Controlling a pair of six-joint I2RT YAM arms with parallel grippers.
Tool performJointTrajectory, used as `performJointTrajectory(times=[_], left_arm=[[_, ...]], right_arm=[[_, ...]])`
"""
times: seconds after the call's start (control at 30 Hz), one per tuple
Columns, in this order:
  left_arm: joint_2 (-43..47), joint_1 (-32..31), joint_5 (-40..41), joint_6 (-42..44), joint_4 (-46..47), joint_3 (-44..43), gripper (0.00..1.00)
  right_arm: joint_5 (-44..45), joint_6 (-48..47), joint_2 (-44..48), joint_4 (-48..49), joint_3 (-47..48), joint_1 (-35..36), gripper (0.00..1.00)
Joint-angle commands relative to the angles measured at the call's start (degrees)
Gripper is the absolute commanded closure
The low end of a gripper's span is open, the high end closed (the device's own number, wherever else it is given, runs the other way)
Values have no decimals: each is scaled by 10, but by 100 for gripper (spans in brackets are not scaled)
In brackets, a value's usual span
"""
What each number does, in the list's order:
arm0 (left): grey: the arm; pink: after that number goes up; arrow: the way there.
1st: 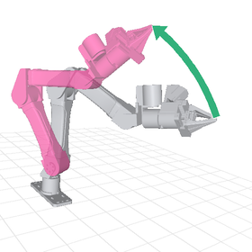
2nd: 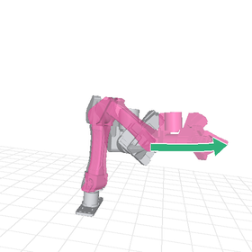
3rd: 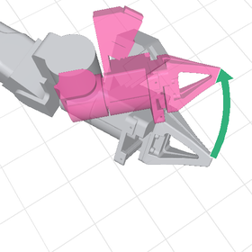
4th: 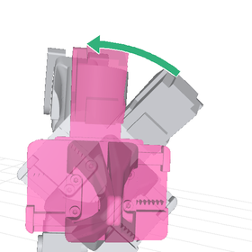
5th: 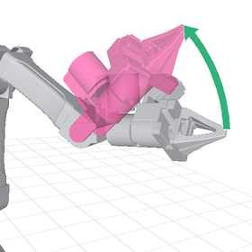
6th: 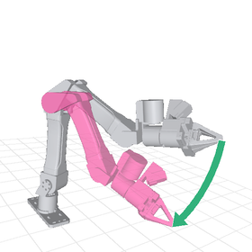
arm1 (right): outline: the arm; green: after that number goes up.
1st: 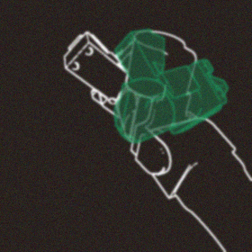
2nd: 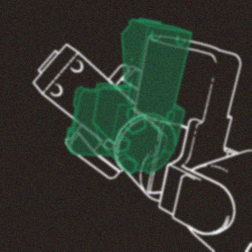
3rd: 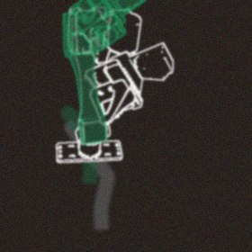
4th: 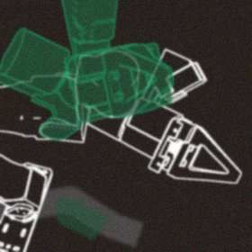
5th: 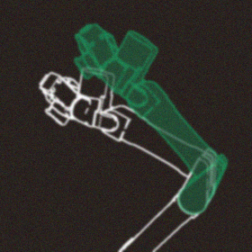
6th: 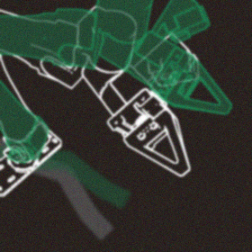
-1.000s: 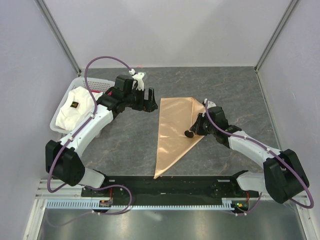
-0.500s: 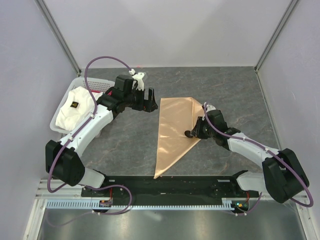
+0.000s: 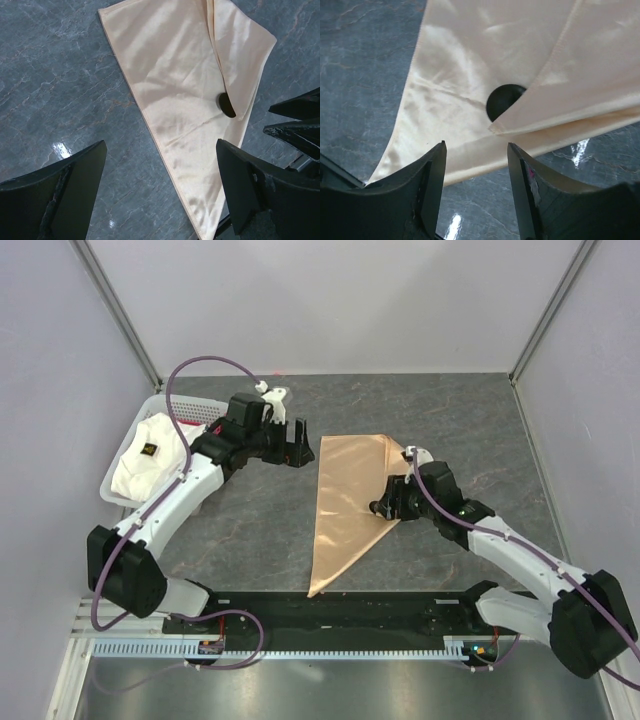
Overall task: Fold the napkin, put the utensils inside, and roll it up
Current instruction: Fold the napkin
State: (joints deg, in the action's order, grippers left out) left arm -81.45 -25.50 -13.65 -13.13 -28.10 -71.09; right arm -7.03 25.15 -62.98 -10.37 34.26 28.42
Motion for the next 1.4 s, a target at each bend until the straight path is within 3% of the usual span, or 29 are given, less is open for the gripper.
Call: performJointTrajectory(times=[0.0, 0.17, 0.33, 0.47, 0.57, 0.73, 1.37], left_arm=[[60, 0, 4, -18, 1, 36, 2], [108, -1, 69, 5, -20, 78, 1], [138, 5, 159, 9, -33, 107, 0], [136, 43, 115, -2, -35, 115, 0], [139, 56, 87, -8, -35, 113, 0], [154, 59, 93, -8, -34, 120, 0], [142, 59, 63, -13, -32, 121, 0]], right_arm=[[-7, -30, 25, -24, 30, 44, 40], [37, -37, 15, -25, 43, 143, 39], [160, -37, -38, -26, 91, 330, 39], [218, -52, -109, -27, 157, 478, 40], [214, -61, -186, -34, 205, 529, 41], [225, -60, -276, -53, 241, 568, 42], [345, -22, -332, -70, 249, 632, 42]])
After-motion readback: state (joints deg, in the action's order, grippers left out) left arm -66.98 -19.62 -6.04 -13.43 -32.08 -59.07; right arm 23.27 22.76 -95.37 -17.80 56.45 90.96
